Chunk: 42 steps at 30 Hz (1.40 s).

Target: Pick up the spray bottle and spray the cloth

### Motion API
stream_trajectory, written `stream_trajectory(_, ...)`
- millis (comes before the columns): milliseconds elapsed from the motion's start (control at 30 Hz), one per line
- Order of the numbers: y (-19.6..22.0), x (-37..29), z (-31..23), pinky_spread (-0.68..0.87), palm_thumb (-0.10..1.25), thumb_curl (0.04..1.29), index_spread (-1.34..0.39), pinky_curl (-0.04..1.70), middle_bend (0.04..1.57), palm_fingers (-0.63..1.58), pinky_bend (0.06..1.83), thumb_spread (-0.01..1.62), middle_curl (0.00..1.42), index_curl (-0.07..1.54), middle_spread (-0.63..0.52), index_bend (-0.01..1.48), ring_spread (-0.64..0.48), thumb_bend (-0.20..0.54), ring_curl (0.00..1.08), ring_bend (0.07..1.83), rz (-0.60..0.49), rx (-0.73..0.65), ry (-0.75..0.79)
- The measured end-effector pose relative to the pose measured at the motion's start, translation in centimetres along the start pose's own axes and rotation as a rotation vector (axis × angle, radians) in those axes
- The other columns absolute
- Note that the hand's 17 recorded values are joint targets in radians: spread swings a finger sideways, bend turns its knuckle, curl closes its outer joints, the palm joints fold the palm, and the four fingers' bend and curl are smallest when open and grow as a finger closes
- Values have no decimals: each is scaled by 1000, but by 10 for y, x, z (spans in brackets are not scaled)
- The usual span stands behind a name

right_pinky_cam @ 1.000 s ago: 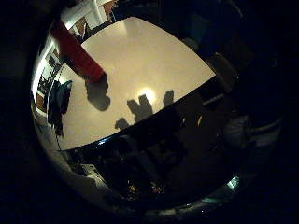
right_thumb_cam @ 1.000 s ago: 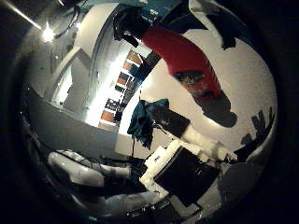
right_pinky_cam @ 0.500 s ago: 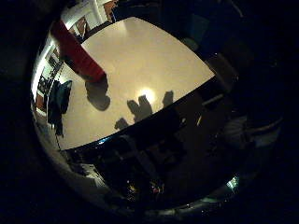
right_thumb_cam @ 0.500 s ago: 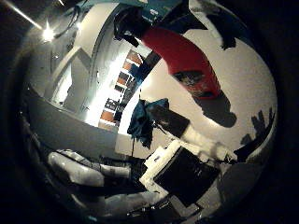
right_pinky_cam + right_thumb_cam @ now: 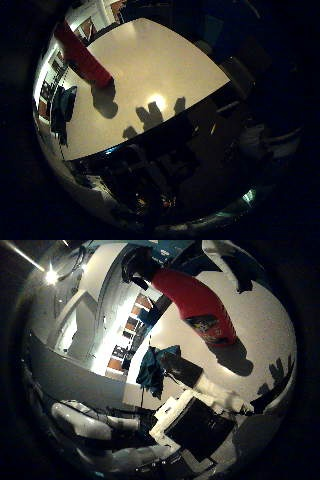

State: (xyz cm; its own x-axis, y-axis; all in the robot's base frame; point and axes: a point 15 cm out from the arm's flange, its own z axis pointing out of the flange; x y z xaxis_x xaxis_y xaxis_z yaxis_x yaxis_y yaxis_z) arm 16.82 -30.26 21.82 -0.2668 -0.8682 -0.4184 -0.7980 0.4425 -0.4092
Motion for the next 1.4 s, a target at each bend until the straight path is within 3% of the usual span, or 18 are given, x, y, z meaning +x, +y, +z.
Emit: stream_trajectory(1400,-2,-4,0,339,548,307,-365,261,194,487,224,1081,457,844,-36,232,40,-23,385,251,-20,-9,3)
